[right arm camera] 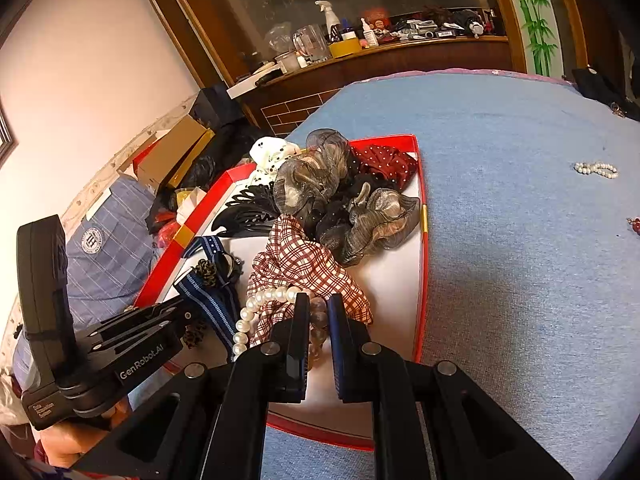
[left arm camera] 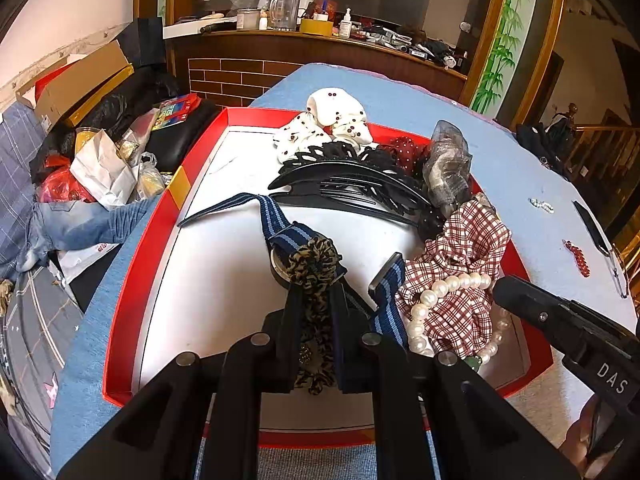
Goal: Organize jewelry
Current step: 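Open the left tool to release the leopard scrunchie while the right tool releases the pearl bracelet in the box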
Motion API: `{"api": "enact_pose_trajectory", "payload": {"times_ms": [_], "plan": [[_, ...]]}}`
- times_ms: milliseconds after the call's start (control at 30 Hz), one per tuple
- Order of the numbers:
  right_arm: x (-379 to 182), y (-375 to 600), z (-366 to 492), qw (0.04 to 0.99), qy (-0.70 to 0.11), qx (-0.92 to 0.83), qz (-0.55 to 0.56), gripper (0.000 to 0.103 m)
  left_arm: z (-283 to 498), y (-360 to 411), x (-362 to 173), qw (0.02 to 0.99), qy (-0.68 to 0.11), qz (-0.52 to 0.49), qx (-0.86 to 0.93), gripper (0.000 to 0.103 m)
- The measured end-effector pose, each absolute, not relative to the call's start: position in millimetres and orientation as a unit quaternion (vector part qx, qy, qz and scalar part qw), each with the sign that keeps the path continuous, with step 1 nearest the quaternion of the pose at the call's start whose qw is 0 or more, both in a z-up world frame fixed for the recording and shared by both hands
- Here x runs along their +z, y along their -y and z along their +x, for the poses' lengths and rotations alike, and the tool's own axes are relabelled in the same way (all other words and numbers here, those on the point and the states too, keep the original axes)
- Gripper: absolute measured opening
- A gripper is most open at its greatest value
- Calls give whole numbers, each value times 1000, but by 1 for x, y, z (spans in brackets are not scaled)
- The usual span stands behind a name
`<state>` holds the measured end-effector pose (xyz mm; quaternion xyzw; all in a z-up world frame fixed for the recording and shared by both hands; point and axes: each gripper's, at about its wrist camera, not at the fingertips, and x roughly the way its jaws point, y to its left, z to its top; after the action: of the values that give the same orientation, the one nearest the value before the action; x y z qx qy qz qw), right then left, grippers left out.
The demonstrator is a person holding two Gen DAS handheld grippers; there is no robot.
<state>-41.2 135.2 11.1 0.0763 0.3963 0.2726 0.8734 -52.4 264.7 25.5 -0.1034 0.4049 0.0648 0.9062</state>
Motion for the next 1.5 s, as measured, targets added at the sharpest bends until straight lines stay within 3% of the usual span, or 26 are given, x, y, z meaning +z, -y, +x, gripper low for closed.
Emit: {"api": "enact_pose_trajectory", "payload": {"times_ms": [833, 1067, 1433, 1500], "plan": [[8, -137, -41, 879, -401, 252, 59, 11, -53, -263, 23, 904, -411, -88, 72, 18], [8, -137, -41, 879, -402, 250, 57, 12, -53, -262, 23, 904, -411, -86, 73, 32], [9, -132, -39, 883, -398, 240, 63, 18, -53, -262, 24, 904, -412, -83, 78, 44], [10, -132, -39, 885, -396, 237, 61, 26, -53, -262, 24, 904, -412, -83, 79, 47]]}}
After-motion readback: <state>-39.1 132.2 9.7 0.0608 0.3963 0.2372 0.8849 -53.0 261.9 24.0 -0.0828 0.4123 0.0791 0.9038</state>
